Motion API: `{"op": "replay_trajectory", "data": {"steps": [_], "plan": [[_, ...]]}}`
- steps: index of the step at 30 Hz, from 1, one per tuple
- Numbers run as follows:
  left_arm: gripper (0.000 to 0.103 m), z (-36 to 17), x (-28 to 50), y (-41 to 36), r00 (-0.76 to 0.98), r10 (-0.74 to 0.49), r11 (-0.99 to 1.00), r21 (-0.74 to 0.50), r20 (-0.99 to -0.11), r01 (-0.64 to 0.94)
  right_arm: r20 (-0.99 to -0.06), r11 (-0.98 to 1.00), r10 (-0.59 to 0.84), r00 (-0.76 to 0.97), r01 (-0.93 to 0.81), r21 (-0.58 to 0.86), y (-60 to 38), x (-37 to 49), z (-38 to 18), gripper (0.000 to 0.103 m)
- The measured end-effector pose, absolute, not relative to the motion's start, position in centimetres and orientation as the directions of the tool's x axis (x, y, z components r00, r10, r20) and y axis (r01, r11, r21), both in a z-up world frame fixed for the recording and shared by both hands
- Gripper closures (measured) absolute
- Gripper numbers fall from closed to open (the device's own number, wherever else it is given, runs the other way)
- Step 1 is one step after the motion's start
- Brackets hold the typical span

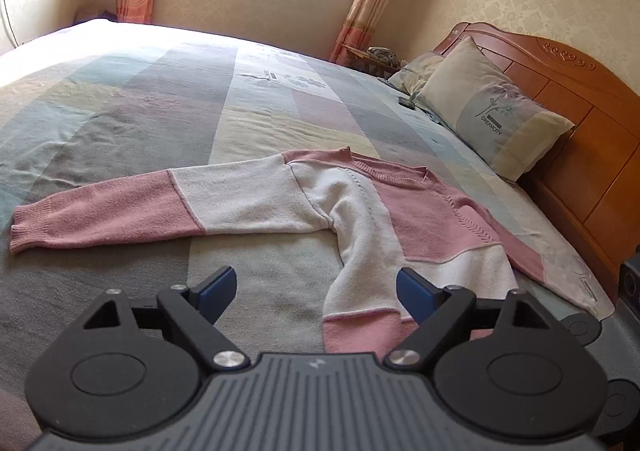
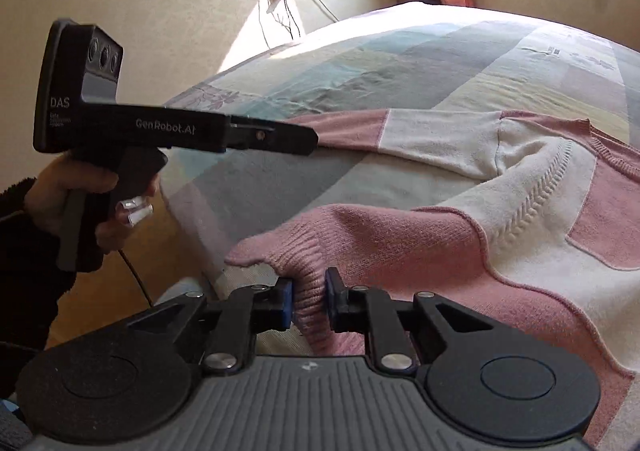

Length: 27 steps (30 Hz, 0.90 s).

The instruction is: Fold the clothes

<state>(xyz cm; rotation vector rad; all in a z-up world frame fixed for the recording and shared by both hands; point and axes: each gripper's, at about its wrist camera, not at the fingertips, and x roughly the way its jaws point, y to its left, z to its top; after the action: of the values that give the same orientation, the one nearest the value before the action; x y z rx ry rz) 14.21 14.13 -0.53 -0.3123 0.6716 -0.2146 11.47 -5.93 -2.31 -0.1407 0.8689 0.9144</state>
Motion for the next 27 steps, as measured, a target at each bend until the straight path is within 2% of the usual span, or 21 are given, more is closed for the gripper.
{"op": "replay_trajectory", "data": {"steps": [4, 6, 9, 14, 17, 21, 27], "plan": [[0.016, -2.7, 17.7, 14.4, 0.728, -0.399, 0.856, -0.51, -0.557, 0.079, -0.693, 0.612, 0.664, 0.282, -0.737, 0.287, -7.8, 10.3, -3.0, 0.077], [0.016, -3.7, 19.7, 14.6, 0.712, -0.448, 0.81, -0.582, -0.541, 0.067, -0.669, 0.632, 0.675, 0.313, -0.713, 0.304, -9.6, 10.2, -2.4, 0.069], [0.016, -5.4, 22.7, 14.7, 0.689, -0.514, 0.732, -0.68, -0.511, 0.042, -0.637, 0.679, 0.67, 0.383, -0.663, 0.316, -12.6, 10.5, -1.5, 0.064], [0.016, -10.2, 30.1, 13.6, 0.637, -0.576, 0.617, -0.784, -0.513, -0.074, -0.6, 0.754, 0.632, 0.49, -0.569, 0.329, -17.4, 11.0, -0.9, 0.062], [0.017, -13.3, 33.2, 12.7, 0.594, -0.605, 0.558, -0.814, -0.53, -0.158, -0.585, 0.789, 0.605, 0.541, -0.508, 0.347, -20.1, 11.3, -1.1, 0.061], [0.016, -13.7, 35.2, 11.9, 0.616, -0.61, 0.53, -0.835, -0.498, -0.15, -0.576, 0.821, 0.569, 0.586, -0.442, 0.362, -22.7, 12.2, -1.7, 0.06], [0.018, -11.9, 37.0, 12.5, 0.721, -0.445, 0.631, -0.757, -0.531, -0.169, -0.559, 0.834, 0.551, 0.62, -0.399, 0.381, -24.8, 13.4, -2.9, 0.059]]}}
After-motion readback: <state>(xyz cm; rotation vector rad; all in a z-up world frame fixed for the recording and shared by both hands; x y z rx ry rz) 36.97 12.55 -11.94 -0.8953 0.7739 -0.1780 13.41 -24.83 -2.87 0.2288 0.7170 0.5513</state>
